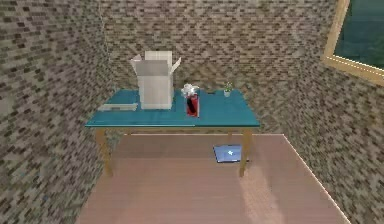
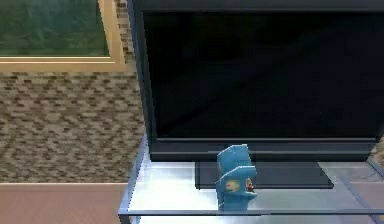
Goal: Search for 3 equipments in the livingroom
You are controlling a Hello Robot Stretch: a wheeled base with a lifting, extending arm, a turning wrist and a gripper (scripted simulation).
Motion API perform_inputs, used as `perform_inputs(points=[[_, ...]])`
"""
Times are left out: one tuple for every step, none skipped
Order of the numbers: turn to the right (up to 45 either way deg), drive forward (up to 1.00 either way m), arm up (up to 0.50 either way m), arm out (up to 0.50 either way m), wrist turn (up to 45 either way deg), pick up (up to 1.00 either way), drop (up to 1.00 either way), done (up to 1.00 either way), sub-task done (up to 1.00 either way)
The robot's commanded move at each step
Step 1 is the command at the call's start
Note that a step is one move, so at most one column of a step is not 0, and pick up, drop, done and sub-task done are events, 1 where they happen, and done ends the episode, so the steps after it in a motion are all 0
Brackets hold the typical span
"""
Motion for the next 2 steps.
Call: perform_inputs(points=[[0.0, 0.8, 0.0, 0.0, 0.0, 0.0, 0.0, 0.0, 0.0], [0.0, 0.0, 0.0, 0.0, 0.0, 0.0, 0.0, 1.0, 0.0]])
